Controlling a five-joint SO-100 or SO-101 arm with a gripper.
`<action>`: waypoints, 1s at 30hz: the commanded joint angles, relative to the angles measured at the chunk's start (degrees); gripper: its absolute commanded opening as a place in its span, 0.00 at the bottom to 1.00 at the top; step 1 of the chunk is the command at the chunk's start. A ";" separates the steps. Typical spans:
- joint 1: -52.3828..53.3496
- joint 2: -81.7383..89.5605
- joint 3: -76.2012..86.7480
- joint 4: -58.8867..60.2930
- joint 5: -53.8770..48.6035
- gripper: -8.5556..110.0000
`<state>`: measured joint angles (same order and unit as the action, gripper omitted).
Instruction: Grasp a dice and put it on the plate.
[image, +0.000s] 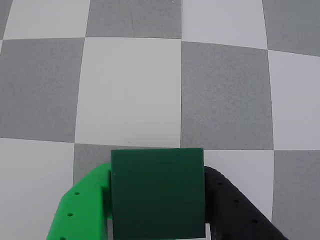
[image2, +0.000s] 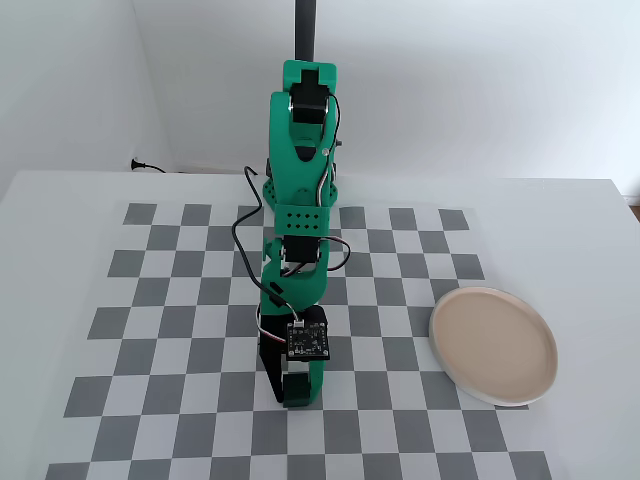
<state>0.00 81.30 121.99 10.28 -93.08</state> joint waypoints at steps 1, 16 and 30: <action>-1.76 7.65 -7.82 6.24 1.67 0.04; -8.61 22.76 -8.70 8.35 4.48 0.04; -22.24 31.20 -8.53 13.89 2.29 0.04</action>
<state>-19.16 106.70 118.65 24.43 -90.26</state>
